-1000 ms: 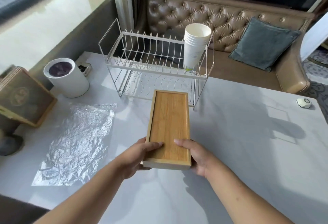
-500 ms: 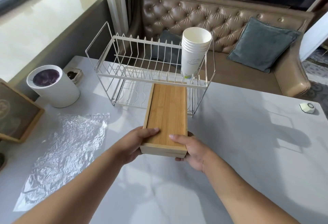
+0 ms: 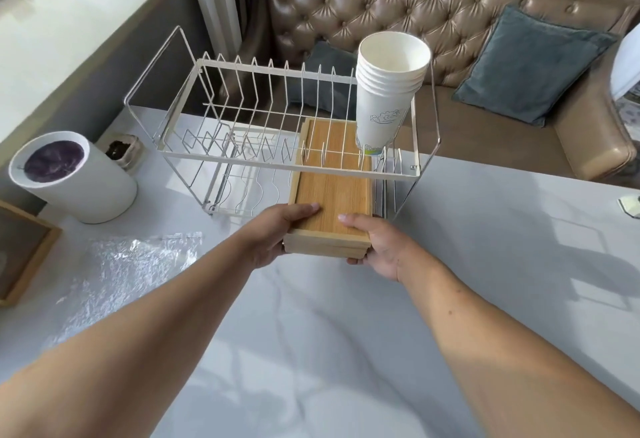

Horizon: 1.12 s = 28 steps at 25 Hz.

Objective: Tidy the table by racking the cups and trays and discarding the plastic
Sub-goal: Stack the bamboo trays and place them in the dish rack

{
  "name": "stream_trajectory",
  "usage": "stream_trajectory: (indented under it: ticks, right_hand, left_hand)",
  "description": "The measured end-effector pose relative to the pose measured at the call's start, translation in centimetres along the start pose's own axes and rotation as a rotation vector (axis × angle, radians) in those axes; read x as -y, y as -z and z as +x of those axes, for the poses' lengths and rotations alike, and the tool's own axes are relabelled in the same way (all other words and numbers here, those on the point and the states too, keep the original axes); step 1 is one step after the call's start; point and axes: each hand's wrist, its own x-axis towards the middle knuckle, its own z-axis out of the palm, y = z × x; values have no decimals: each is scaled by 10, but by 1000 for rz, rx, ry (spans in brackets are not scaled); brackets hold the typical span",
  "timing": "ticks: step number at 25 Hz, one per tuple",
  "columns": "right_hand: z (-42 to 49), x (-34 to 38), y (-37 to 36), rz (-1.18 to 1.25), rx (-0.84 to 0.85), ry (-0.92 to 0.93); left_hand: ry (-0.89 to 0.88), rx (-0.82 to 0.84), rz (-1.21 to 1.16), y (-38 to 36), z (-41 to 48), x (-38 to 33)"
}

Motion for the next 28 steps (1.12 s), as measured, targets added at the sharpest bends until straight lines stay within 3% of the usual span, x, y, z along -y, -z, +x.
stream_trajectory:
  ticks: [9, 14, 22, 28]
  right_hand:
    - [32, 10, 9, -44, -56, -59]
    - [29, -5, 4, -76, -201, -39]
    - [14, -39, -10, -187, -333, 141]
    - [0, -46, -12, -370, -389, 304]
  left_hand:
    - [50, -80, 125, 5, 28, -10]
    - [7, -133, 222, 8, 18, -4]
    - [-225, -178, 112, -6, -1, 36]
    - [-272, -245, 194, -12, -9, 39]
